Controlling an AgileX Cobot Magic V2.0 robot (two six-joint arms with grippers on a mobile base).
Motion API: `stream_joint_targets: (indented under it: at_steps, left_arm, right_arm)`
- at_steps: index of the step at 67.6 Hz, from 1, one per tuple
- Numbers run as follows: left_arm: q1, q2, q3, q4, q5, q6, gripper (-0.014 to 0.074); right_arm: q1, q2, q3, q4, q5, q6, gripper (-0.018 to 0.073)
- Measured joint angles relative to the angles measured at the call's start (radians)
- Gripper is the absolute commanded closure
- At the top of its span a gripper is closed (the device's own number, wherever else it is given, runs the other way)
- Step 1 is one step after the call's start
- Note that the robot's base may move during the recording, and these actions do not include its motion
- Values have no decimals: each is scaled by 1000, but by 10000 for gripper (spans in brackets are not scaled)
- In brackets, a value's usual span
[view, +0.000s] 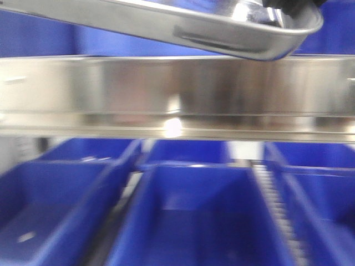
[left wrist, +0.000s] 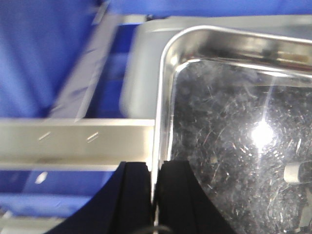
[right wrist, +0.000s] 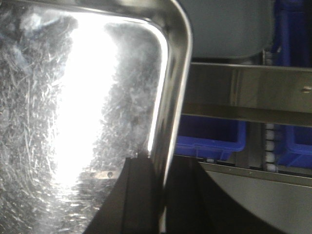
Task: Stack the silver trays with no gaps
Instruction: 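Position the held tray above the larger silver tray on the shelf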
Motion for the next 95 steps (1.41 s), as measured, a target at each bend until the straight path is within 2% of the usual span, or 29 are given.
stream_joint_targets:
  at_steps: [95]
  left_arm:
    - [0, 0, 0, 0, -2, 0, 613]
  right_arm:
    - [0, 0, 0, 2, 4, 0, 574]
